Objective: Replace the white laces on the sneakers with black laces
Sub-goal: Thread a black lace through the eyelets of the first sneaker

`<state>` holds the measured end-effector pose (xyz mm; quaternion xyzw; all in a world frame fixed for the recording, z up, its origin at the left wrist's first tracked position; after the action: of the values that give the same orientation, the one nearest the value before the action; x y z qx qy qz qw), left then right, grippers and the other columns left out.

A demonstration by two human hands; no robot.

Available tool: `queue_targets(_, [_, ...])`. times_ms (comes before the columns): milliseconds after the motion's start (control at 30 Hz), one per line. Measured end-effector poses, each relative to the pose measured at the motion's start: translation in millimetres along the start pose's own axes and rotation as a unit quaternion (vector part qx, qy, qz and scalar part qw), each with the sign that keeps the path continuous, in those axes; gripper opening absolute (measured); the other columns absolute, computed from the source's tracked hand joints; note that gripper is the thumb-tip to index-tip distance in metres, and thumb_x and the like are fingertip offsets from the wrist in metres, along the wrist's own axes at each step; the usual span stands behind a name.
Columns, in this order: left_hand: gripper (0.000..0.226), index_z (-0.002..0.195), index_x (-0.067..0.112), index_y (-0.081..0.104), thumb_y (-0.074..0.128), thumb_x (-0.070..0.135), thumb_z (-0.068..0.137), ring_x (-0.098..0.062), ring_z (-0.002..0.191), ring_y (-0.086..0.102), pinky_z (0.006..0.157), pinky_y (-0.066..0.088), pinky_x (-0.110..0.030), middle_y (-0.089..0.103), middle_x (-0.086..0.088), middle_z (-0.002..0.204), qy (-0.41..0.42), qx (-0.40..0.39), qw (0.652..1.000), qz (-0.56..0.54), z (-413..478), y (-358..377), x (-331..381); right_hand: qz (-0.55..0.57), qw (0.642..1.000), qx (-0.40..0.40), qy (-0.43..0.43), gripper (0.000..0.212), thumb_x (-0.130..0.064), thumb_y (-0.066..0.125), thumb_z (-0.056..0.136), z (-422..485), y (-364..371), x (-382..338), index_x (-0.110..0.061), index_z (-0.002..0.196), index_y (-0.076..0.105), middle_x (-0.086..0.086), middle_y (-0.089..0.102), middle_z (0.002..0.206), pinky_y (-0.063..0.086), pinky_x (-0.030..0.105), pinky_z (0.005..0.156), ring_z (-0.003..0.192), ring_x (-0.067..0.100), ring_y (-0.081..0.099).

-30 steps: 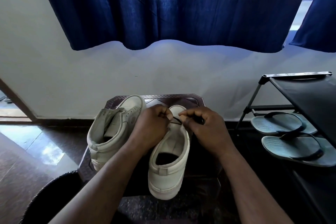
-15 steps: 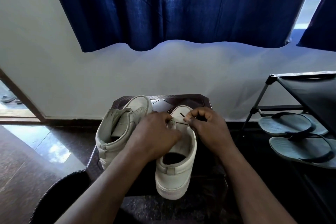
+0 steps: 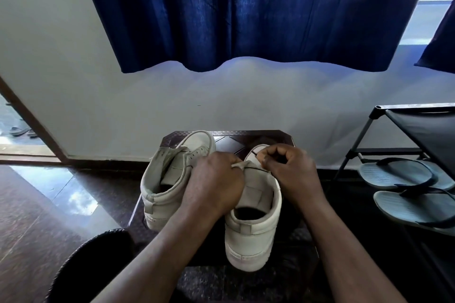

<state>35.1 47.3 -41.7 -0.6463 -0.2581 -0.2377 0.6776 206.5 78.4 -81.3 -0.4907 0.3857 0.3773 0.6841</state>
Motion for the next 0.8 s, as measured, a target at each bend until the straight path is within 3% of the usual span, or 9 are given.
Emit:
queue_targets(100, [0.03,0.105,0.028,0.079,0.055,0.018,0.089,-0.021,0.103,0.068,0.087,0.055,-0.032,0.078,0.002,0.103,0.0,0.003,1.0,-0.002,0.1,0.0,-0.2,-0.003,1.0,-0.024,0.002,0.014,-0.017,0.078,0.088,-1.3,-0.9,-3.2,-0.024,0.077,0.079,-0.014,0.076,0.078,0.047,0.016,0.07,0.072,-0.003,0.065])
queue_targets(167, [0.033,0.113,0.029,0.078,0.056,0.019,0.09,-0.02,0.108,0.067,0.092,0.054,-0.035,0.077,0.002,0.11,0.005,0.004,1.0,0.0,1.6,-0.5,-1.1,0.011,0.999,-0.051,0.015,0.016,-0.018,0.078,0.087,-2.6,2.3,-2.3,-0.026,0.074,0.077,-0.013,0.075,0.077,0.051,0.024,0.074,0.072,0.002,0.065])
queue_targets(233, [0.033,0.114,0.03,0.077,0.057,0.019,0.09,-0.021,0.109,0.067,0.092,0.054,-0.034,0.077,0.001,0.11,0.007,0.002,1.0,0.004,2.8,-0.6,-1.6,0.0,0.998,-0.06,0.024,0.016,-0.021,0.077,0.085,-2.6,5.4,0.0,-0.029,0.071,0.075,-0.011,0.073,0.076,0.052,0.032,0.074,0.07,0.005,0.063])
queue_targets(400, [0.035,0.111,0.036,0.078,0.056,0.02,0.089,-0.021,0.107,0.068,0.09,0.055,-0.036,0.077,0.003,0.108,0.004,-0.01,1.0,-0.002,2.2,0.2,-1.4,-0.062,0.997,-0.048,0.012,0.031,-0.023,0.08,0.078,1.0,5.2,-2.0,-0.026,0.051,0.065,-0.009,0.063,0.06,0.044,0.031,0.059,0.057,0.003,0.054])
queue_targets(533, [0.034,0.108,0.038,0.078,0.056,0.021,0.089,-0.02,0.105,0.068,0.089,0.056,-0.037,0.077,0.004,0.103,0.008,-0.015,1.0,-0.009,2.0,-0.5,-1.5,-0.054,0.997,-0.05,0.018,0.034,-0.025,0.085,0.08,1.5,7.2,2.2,-0.018,0.052,0.066,0.002,0.068,0.062,0.048,0.037,0.059,0.057,0.009,0.053])
queue_targets(733, [0.027,0.097,0.036,0.078,0.059,0.019,0.09,-0.014,0.095,0.067,0.077,0.051,-0.029,0.075,0.008,0.092,0.011,-0.021,0.999,-0.026,1.0,-2.1,-1.4,-0.004,0.999,-0.044,0.013,0.028,-0.014,0.08,0.087,1.3,12.5,4.7,-0.011,0.061,0.071,-0.01,0.063,0.058,0.041,0.022,0.06,0.058,-0.001,0.051])
queue_targets(800, [0.026,0.095,0.037,0.078,0.06,0.019,0.09,-0.01,0.092,0.068,0.074,0.05,-0.026,0.075,0.011,0.089,0.003,-0.024,0.999,-0.039,1.2,-2.2,-3.0,0.002,0.999,-0.041,0.014,0.03,-0.013,0.08,0.087,1.7,14.2,6.8,-0.01,0.06,0.07,-0.01,0.061,0.056,0.04,0.023,0.061,0.058,-0.001,0.051])
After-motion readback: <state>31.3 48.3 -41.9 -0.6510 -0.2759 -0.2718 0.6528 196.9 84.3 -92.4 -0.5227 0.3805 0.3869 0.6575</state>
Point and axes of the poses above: each hand's wrist, its own z-axis towards the middle knuckle, its own y-axis out of the palm, x = y × z, the point moved 4 cm from there along z, towards the middle knuckle
